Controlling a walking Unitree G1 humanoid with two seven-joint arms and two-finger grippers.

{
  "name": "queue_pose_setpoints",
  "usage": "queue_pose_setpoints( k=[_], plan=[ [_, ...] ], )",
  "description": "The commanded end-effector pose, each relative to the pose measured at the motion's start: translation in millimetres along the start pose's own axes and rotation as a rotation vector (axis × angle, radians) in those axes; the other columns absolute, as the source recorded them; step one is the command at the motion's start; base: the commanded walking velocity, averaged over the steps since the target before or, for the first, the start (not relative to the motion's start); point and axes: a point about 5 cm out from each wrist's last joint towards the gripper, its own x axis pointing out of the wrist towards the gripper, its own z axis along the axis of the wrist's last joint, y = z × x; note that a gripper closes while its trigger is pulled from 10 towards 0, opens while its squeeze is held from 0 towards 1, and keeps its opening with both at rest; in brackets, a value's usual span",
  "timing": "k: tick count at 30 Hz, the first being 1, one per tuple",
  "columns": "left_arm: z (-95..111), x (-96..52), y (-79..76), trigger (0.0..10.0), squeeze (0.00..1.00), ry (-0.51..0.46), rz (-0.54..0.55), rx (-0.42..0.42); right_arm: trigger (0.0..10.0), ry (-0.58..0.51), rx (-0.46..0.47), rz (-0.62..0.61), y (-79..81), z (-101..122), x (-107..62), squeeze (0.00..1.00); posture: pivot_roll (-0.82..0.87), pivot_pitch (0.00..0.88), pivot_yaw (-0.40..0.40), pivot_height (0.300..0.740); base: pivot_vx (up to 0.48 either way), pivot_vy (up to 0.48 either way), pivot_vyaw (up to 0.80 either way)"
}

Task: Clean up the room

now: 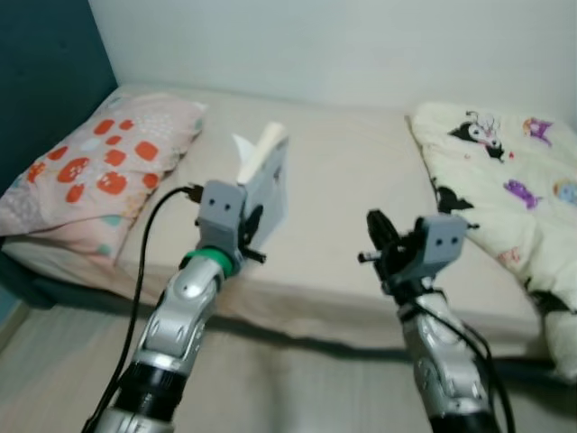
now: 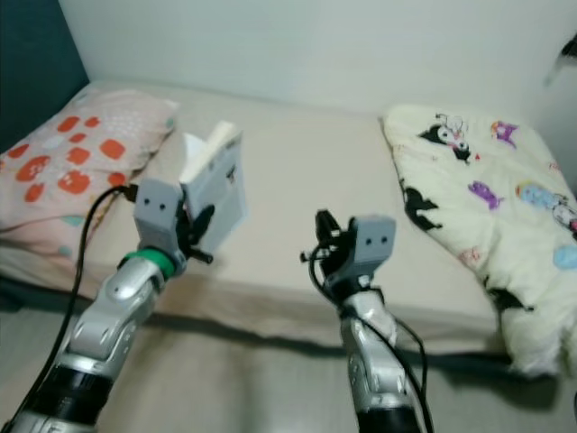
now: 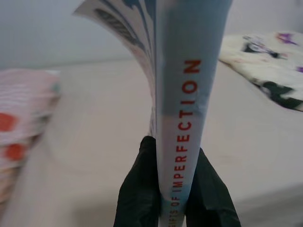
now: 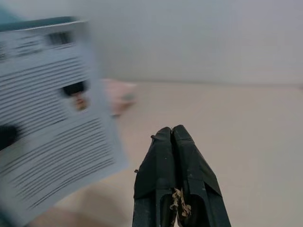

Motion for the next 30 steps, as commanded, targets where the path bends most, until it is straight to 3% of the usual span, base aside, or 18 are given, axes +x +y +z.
queue_pose_setpoints(
  k=[1,9,20,30],
  plan=[
    [2.8,-0.6,-2.7,10.0,0.00,-0.023,-0.006,0.001,10.0,0.012,-0.008,-0.016,-5.5,-1.9,-3.1,0.00,-0.04,0.040,0.037,0.740,0.000,0.379,0.00],
    [2.5,-1.0,-2.6,10.0,0.00,-0.025,-0.003,-0.003,10.0,0.012,-0.009,-0.014,-5.2,-1.8,-2.9,0.00,-0.04,0.041,0.037,0.740,0.000,0.335,0.00],
    [5.0,-1.6,-3.6,10.0,0.00,-0.053,-0.007,0.031,10.0,0.012,-0.010,-0.012,-4.8,-1.9,-2.7,0.00,-0.04,0.043,0.037,0.740,0.000,0.000,0.00],
    [5.0,-1.0,-4.7,10.0,0.00,-0.056,-0.012,0.035,10.0,0.013,-0.011,-0.013,-5.0,-1.9,-2.1,0.00,-0.04,0.043,0.037,0.740,0.000,-0.286,0.00]
  ],
)
